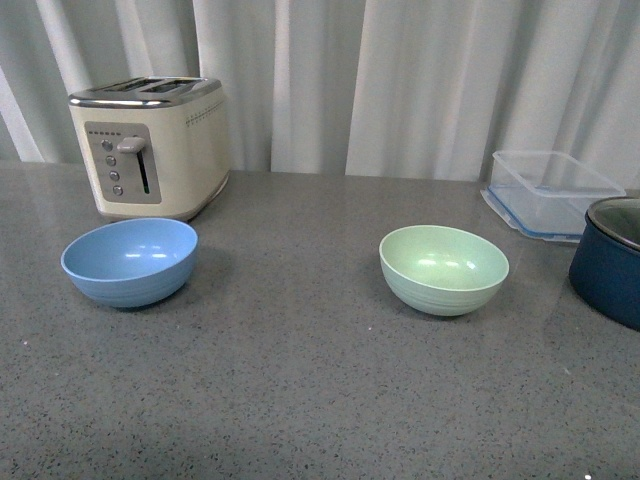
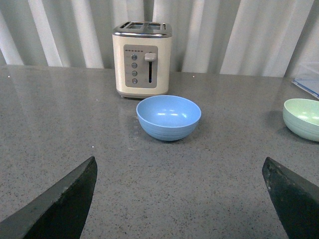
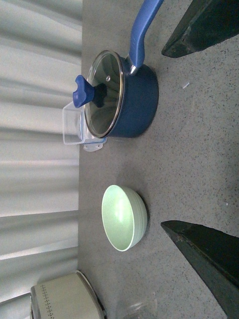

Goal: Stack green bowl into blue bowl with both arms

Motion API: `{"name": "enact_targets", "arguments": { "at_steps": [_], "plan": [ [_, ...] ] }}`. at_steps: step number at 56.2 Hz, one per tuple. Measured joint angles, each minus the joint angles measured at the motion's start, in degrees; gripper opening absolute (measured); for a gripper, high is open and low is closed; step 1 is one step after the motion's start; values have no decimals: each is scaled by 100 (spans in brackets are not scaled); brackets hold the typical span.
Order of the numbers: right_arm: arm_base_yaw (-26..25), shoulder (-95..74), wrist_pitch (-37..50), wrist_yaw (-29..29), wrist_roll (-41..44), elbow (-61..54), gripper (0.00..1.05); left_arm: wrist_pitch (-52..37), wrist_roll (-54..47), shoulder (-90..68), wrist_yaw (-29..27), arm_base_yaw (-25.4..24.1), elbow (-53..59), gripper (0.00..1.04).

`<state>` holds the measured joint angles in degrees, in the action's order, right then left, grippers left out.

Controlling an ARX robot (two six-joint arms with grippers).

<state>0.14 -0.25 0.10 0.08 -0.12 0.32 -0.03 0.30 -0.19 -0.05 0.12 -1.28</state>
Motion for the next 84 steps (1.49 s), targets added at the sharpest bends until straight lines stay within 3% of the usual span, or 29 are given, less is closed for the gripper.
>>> {"name": "enact_targets", "arguments": {
  "at_steps": [18,25,30,37,49,67,84],
  "plan": [
    [0,0,-2,0,0,0,95,9,0,-7,-44,4,-4,98],
    [0,0,-2,-4,0,0,95,1141,0,-944,-1818,505,-476,98],
    [0,2,0,0,0,0,95,940,-2,-1735,-2197,590,-699,98],
    [0,2,0,2,0,0,95,433,-4,-2614,-2181,588,-1248,98],
    [0,2,0,0,0,0,95,-83,356,-4638,-1567,299,-2691,98],
    [0,2,0,0,0,0,95,717,1902,-8633,-603,-170,-6061,98],
    [0,2,0,2,0,0,95,811,2459,-10754,-507,-304,-7316,98]
  ]
}}
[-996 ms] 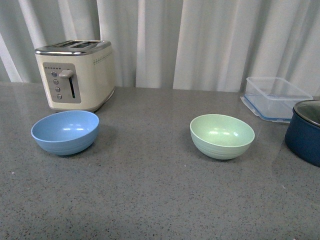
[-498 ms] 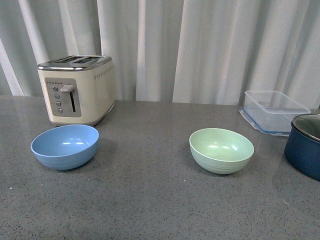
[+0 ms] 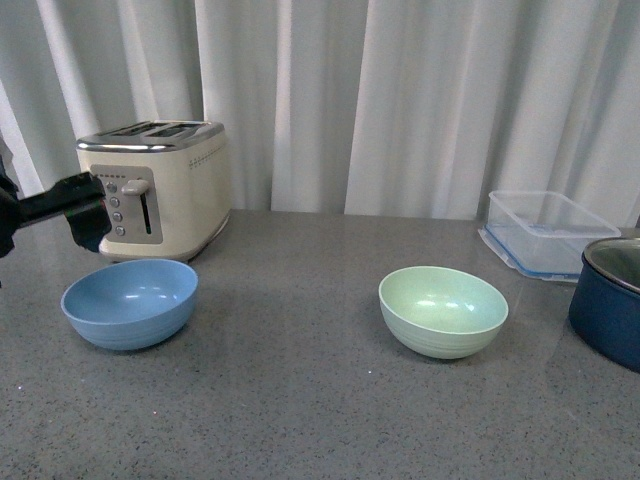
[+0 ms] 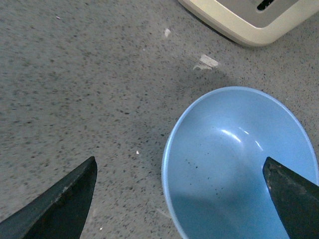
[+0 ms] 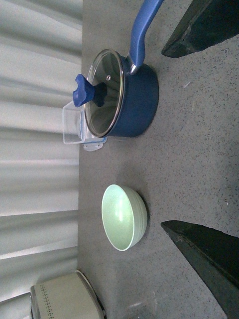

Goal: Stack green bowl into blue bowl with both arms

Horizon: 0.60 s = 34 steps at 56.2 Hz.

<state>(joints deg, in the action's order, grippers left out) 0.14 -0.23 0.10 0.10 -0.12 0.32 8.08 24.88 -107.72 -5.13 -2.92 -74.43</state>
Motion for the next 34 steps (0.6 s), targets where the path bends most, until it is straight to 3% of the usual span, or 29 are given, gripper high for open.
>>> {"name": "enact_targets", "arguments": {
  "at_steps": [22,26,34],
  "plan": [
    [0,0,0,-2,0,0,95,-140,197,-903,-98,133,-282,97],
    [0,0,0,-2,0,0,95,-140,199,-981,-133,138,-293,87],
    [0,0,0,-2,0,0,95,-168,225,-1014,-175,129,-302,57]
  ]
}}
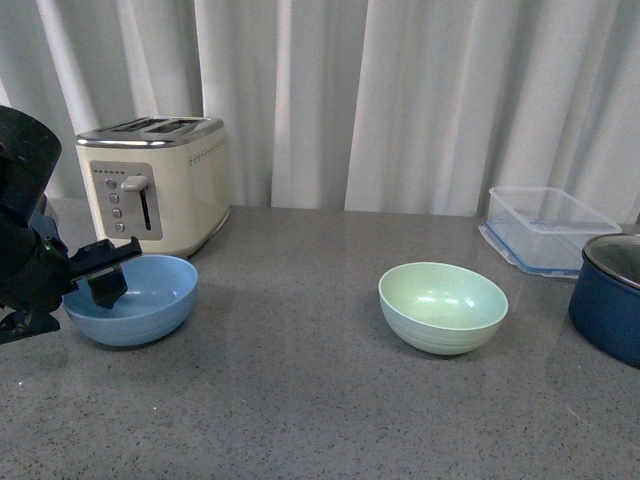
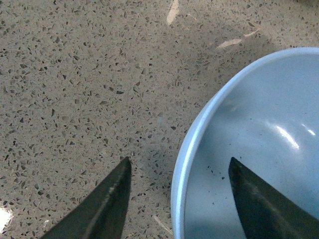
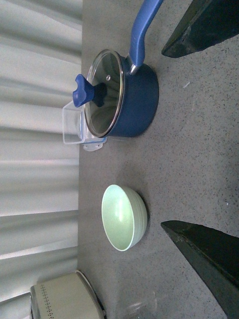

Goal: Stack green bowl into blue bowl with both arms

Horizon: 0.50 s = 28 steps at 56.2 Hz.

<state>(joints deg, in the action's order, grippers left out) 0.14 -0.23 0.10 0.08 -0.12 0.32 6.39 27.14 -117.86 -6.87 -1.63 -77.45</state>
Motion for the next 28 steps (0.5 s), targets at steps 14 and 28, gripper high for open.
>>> {"name": "enact_targets", "arguments": {
  "at_steps": [14,28],
  "plan": [
    [0,0,0,0,0,0,95,127,42,81,146,13,0,11],
    [0,0,0,0,0,0,95,350,155,514,260,306,-114,4]
  ]
}}
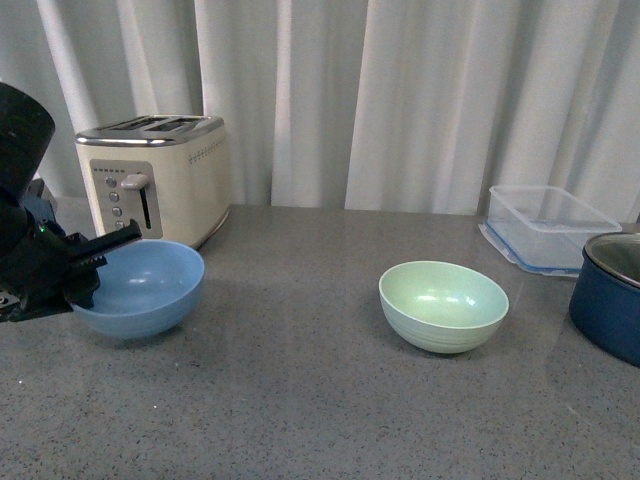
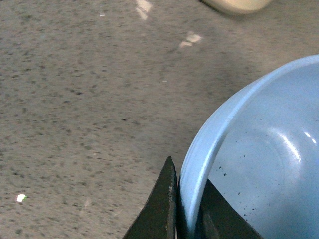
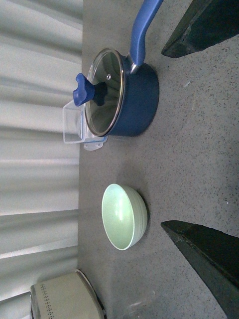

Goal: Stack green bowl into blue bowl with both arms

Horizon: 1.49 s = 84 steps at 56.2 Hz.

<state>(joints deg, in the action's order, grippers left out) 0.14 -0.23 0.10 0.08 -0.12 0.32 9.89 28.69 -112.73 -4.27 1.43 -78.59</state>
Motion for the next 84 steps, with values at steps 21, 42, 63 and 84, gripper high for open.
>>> {"name": "enact_targets", "arguments": {
  "at_steps": [21,42,63,84],
  "plan": [
    [0,0,0,0,0,0,95,35,208,-181,92,1294,-658,4],
    [0,0,0,0,0,0,95,94,275,-601,-63,1523,-671,4],
    [0,0,0,0,0,0,95,96,275,-820,-122,1506,-664,4],
    [0,0,0,2,0,0,95,118,245,-734,-57,1469,-599,47]
  ]
}}
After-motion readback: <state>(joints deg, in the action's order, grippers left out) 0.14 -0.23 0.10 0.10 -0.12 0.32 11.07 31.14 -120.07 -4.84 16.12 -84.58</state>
